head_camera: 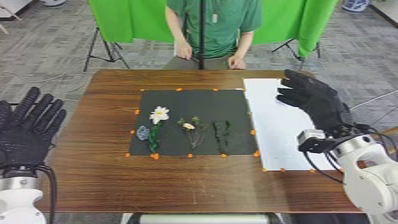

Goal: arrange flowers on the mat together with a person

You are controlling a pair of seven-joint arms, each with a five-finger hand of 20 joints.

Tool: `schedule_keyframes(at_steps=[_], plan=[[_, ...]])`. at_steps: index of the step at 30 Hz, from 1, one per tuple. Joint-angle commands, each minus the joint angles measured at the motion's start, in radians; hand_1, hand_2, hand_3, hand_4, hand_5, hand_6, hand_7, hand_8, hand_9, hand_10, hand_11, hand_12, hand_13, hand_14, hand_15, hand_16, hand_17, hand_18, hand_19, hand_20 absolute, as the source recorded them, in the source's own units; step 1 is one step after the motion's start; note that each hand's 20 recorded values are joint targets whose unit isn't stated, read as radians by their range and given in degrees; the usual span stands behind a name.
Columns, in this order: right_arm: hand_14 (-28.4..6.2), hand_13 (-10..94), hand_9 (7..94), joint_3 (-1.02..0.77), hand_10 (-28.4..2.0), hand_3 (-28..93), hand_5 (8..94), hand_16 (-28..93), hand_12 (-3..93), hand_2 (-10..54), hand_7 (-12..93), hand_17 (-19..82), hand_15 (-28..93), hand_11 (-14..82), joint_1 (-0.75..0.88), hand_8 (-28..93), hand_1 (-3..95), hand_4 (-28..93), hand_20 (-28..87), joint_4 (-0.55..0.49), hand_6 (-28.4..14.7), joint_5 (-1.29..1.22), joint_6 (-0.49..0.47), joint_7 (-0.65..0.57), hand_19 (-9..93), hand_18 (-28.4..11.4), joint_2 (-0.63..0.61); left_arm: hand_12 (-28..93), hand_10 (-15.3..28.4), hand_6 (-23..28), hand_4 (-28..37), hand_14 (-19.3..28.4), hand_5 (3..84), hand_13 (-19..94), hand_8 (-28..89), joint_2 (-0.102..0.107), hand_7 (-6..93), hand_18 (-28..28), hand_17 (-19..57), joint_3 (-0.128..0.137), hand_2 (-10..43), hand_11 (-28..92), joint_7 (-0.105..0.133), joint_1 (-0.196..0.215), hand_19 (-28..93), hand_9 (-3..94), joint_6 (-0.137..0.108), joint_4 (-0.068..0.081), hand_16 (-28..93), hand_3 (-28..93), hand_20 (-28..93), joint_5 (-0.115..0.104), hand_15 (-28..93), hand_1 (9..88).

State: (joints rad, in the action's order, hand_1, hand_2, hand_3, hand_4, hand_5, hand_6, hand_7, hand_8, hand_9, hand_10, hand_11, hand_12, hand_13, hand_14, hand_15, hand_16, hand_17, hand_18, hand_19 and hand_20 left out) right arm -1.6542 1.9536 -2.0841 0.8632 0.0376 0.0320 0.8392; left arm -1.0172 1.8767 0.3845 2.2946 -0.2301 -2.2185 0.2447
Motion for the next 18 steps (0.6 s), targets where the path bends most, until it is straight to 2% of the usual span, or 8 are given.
schedule_keyframes(at_steps=[1, 2, 6, 11, 18], plan=[[-15.4, 27, 35.1, -0.012, -14.4, 73, 36.4, 24, 17.2, 9.9, 9, 8, 10, 2.9, 0.033, -7, 18.8, -21, 9, -0.013, -4.8, 0.004, -0.033, 0.011, 38, -17.1, 0.024, 9, 13.9, 7.2, -28.3, 13.5, 41.8, 25, -8, 0.0, 9.2, 13.5, -5.4, 0.005, 17.5, 16, 0.013, 0.022, 29, 35.1, 0.007, -0.002, -5, 69, 11, 0.001, 24, 20.6], [-15.3, 27, 35.1, -0.018, -14.4, 73, 36.3, 25, 17.2, 9.9, 9, 8, 9, 2.9, 0.037, -7, 18.7, -21, 10, -0.015, -4.8, 0.006, -0.04, 0.011, 37, -17.1, 0.025, 9, 13.9, 7.2, -28.3, 13.5, 41.8, 25, -8, 0.002, 9.2, 13.5, -5.4, 0.0, 17.5, 16, 0.027, 0.022, 29, 35.1, 0.007, -0.002, -5, 69, 11, 0.003, 24, 20.5], [-15.4, 27, 34.7, -0.032, -14.3, 73, 36.1, 25, 17.1, 10.0, 9, 8, 9, 2.8, 0.055, -7, 18.4, -21, 10, -0.021, -4.7, 0.005, -0.034, 0.011, 37, -17.1, 0.027, 9, 13.7, 7.1, -28.3, 13.4, 41.9, 25, -8, 0.005, 9.5, 13.5, -5.5, -0.002, 17.3, 16, 0.024, 0.015, 29, 35.3, 0.013, 0.0, -5, 70, 11, 0.005, 24, 20.5], [-15.4, 27, 34.5, -0.04, -14.3, 72, 35.9, 26, 17.1, 10.0, 8, 8, 8, 2.8, 0.068, -7, 18.1, -21, 10, -0.024, -4.6, 0.0, -0.041, 0.012, 37, -17.2, 0.032, 9, 13.6, 7.1, -28.3, 13.4, 42.1, 25, -9, 0.002, 9.8, 13.4, -5.4, 0.002, 17.1, 16, 0.025, 0.025, 29, 35.4, 0.013, -0.006, -5, 70, 11, 0.008, 24, 20.8], [-15.5, 28, 34.5, -0.031, -14.2, 72, 35.9, 27, 17.0, 10.0, 8, 8, 8, 2.7, 0.062, -7, 18.0, -21, 10, -0.022, -4.6, -0.001, -0.046, 0.011, 37, -17.2, 0.035, 9, 13.6, 7.2, -28.3, 13.4, 42.2, 25, -9, -0.001, 9.8, 13.4, -5.4, -0.001, 17.0, 16, 0.025, 0.026, 29, 35.5, 0.013, -0.006, -5, 69, 11, 0.006, 24, 21.0]])
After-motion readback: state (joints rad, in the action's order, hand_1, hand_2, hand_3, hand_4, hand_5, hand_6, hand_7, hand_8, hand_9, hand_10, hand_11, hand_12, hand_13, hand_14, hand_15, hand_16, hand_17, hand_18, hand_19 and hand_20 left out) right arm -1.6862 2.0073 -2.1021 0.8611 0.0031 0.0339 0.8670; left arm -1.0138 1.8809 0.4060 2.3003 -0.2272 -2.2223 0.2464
